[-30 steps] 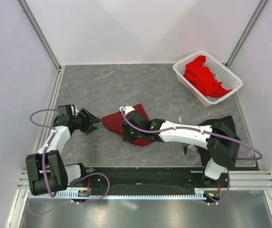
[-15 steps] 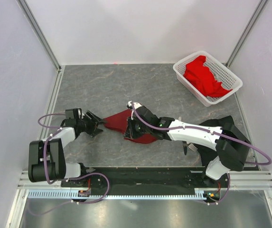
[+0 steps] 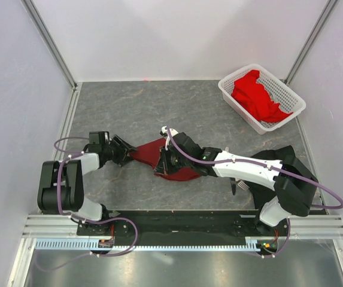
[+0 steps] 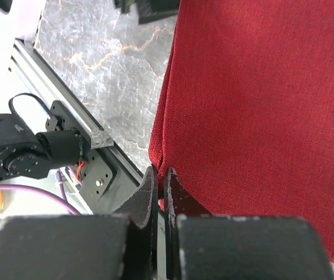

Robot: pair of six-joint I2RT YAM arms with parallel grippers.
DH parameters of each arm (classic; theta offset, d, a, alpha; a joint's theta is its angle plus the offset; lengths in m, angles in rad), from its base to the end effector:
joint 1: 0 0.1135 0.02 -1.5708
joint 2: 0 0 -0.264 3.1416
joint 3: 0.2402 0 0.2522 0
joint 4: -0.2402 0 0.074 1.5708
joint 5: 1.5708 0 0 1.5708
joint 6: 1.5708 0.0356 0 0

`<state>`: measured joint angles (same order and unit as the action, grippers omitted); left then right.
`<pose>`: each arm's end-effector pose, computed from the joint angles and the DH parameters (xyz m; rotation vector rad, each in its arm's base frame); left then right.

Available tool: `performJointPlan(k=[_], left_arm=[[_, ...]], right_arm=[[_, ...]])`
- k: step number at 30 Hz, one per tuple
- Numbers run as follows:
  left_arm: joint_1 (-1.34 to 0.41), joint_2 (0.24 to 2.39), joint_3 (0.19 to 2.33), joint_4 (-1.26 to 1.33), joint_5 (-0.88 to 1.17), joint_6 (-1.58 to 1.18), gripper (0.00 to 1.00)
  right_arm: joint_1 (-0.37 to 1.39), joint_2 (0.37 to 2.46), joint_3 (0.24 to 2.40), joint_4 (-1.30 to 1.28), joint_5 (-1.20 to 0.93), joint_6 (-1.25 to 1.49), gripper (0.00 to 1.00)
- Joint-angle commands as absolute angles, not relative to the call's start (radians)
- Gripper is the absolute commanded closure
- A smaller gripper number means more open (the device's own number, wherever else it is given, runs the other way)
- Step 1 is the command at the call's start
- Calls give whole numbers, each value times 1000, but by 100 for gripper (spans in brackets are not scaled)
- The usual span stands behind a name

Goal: Fold the napkin into a case and place the utensils inside
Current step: Fold the lower triangle-folded napkin at the center of the board.

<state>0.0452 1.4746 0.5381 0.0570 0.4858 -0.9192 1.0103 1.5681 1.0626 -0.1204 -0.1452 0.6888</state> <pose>0.2559 -0.0051 0.1333 -0.9808 2.3646 -0.9611 0.1823 0.3002 0.2474 -0.4754 2.3710 1.0435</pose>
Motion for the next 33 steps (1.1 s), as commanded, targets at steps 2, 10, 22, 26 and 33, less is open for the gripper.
performJointPlan(k=[2, 10, 22, 26, 33], left_arm=[[31, 1577, 587, 153, 482, -948, 44], [26, 1588, 644, 122, 459, -869, 78], [-57, 1295, 917, -557, 22, -585, 91], [-132, 1342, 971, -620, -80, -597, 91], [-209, 1482, 1052, -634, -146, -650, 91]], right_arm=[[1008, 1546, 1031, -63, -190, 700, 100], [1008, 1533, 983, -32, -238, 686, 100], [1080, 1557, 746, 403, -511, 886, 100], [1075, 1574, 655, 543, -549, 950, 100], [974, 1600, 529, 656, -584, 1006, 100]])
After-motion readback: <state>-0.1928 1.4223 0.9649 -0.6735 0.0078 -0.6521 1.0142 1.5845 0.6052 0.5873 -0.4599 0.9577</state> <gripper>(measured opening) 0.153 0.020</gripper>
